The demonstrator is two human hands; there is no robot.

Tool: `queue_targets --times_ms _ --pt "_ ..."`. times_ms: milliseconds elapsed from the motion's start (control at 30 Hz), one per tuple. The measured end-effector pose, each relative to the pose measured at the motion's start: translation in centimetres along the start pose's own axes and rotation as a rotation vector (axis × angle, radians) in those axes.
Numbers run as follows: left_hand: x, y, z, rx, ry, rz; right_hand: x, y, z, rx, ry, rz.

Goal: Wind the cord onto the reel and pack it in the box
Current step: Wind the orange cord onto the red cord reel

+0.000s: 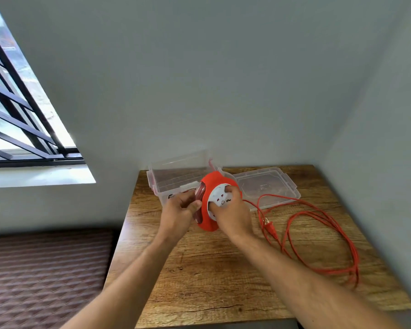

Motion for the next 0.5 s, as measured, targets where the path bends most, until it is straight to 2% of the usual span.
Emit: queue_targets --times_ms 100,200,267,367,433,500 --pt "0.2 -0.9 1.3 -0.020 -0.003 -0.086 -1.1 -0.5 -0.9 -0.246 0.293 -0.037" --pt "0.1 -0.7 1.7 0.004 -0.026 0.015 -1.4 -0.7 -1.1 -0.242 0.273 -0.023" --pt "0.0 -0.3 1.6 0.013 0.047 0.067 -1.5 -0.8 -1.2 -0.231 0.247 0.001" --pt "0.9 0.7 1.3 0.029 0.167 -0.028 -2.3 -1.3 -1.0 -0.241 0.329 0.104" --pt "2.1 1.4 1.6 0.083 0.157 -0.110 -2.2 -1.7 -0.6 -0.174 0.314 0.194" --pt "3.6 2.1 2.3 0.173 0.087 -0.166 -0.6 -1.4 0.2 0.052 0.077 0.213"
Point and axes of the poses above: each hand's wrist, its own y-axis towards the middle knuckle, its own x-axis out of the back of the hand, z = x × y, the point moved 7 cm from there along y, towards the middle knuckle, and after that the axes turned 9 degrees about x, right-handed, at the moved point
